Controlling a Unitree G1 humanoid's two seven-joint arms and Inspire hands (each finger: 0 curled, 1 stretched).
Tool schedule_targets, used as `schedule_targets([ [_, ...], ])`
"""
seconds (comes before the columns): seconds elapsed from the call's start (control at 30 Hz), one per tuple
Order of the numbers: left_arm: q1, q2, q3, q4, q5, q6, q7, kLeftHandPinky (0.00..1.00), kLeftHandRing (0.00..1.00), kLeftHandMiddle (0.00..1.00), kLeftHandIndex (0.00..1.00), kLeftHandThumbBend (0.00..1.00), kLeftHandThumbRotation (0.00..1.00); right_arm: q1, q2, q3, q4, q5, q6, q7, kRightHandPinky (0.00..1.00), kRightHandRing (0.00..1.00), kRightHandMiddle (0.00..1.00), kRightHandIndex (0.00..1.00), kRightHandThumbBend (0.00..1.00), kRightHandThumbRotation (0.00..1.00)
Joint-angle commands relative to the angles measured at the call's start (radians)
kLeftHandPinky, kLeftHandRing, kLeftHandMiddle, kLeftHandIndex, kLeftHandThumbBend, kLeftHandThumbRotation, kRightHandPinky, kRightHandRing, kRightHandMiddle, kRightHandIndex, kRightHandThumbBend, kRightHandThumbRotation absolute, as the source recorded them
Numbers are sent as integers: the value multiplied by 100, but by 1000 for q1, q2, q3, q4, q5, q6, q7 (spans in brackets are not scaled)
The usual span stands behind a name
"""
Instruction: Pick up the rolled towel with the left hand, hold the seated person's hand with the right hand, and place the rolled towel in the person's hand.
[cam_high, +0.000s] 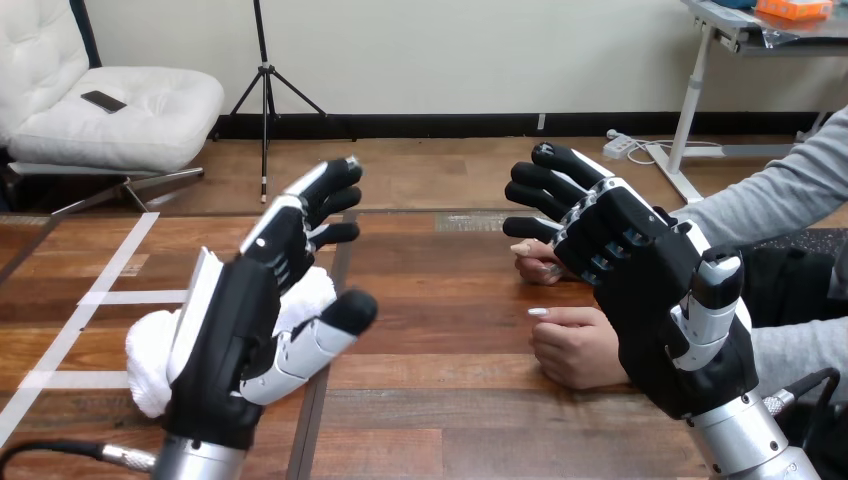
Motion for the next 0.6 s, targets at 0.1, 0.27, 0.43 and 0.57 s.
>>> schedule_targets([
  [0.1,-78,52,39,-11,20,31,6,84,92,93,91,100,76,-64,5,-10,-21,9,-20,2,79,86,85,85,100,100],
  [0.27,-102,71,56,12,47,51,17,85,93,95,92,100,72,-63,5,-11,-20,6,-20,1,78,86,85,85,100,100],
  [0.43,-133,94,73,41,99,74,42,87,94,96,94,100,69,-66,5,-11,-16,6,-19,0,79,87,86,85,100,100],
  [0.57,-156,112,85,53,164,103,69,86,94,97,95,100,68,-69,6,-12,-12,8,-21,2,79,87,86,85,100,100],
])
